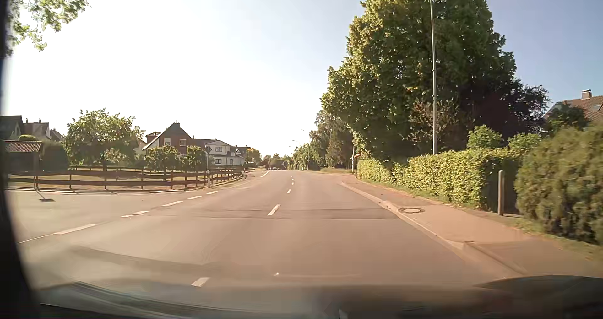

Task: Follow the waypoints while adhering to traffic rules and regulations

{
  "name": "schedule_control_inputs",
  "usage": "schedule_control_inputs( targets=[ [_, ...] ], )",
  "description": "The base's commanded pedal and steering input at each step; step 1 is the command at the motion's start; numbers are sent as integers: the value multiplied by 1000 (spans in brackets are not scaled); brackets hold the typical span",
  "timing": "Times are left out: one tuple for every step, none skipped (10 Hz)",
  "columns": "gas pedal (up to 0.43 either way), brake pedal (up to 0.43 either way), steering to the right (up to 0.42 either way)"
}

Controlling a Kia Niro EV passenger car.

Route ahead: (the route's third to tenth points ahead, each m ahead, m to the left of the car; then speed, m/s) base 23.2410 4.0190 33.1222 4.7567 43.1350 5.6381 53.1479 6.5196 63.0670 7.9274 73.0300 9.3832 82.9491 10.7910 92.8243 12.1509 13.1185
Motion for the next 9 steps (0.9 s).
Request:
schedule_control_inputs(
  targets=[
    [110, 6, -7],
    [110, 6, -7],
    [110, 6, -7],
    [110, 6, -8],
    [110, 6, -8],
    [110, 6, -8],
    [110, 0, -8],
    [110, 6, -9],
    [110, 6, -9]
  ],
)
